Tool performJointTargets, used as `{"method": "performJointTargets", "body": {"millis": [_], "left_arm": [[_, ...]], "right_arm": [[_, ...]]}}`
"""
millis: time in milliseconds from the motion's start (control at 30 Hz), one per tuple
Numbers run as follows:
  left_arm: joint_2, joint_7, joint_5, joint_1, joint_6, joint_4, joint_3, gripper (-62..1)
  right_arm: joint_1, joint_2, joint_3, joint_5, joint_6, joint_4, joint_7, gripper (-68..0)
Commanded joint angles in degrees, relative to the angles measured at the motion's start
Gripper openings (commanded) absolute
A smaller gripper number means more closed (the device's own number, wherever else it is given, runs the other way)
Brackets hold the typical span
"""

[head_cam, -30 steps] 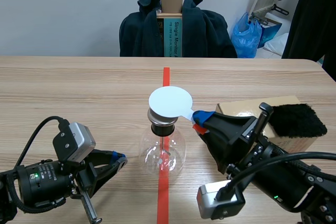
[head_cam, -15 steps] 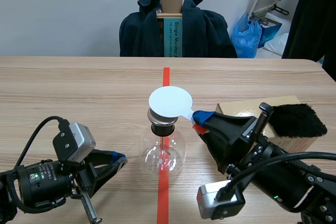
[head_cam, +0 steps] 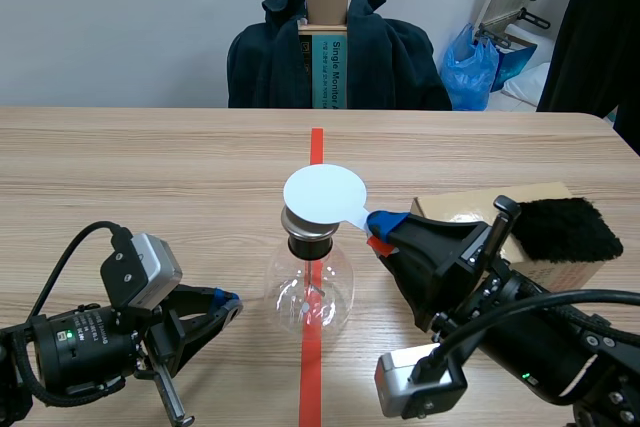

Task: Do the electroscope experiment.
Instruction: 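Hold the plate still at the electroscope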

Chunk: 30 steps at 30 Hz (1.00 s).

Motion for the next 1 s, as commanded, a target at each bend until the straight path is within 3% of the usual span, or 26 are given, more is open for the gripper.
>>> {"method": "performJointTargets", "body": {"millis": [0, 700, 967], "left_arm": [[-0.3, -0.9, -0.6, -0.2, -0.1, 1.4, -0.1, -57.9], [-0.3, -0.9, -0.6, -0.2, -0.1, 1.4, -0.1, -57.9], [-0.3, -0.9, -0.6, -0.2, -0.1, 1.4, -0.1, -57.9]], "right_arm": [[0.3, 0.3, 0.7, 0.4, -0.6, 0.9, -0.1, -66.9], [0.3, 0.3, 0.7, 0.4, -0.6, 0.9, -0.6, -66.9], [0.4, 0.3, 0.7, 0.4, -0.6, 0.9, -9.9, -66.9]]}}
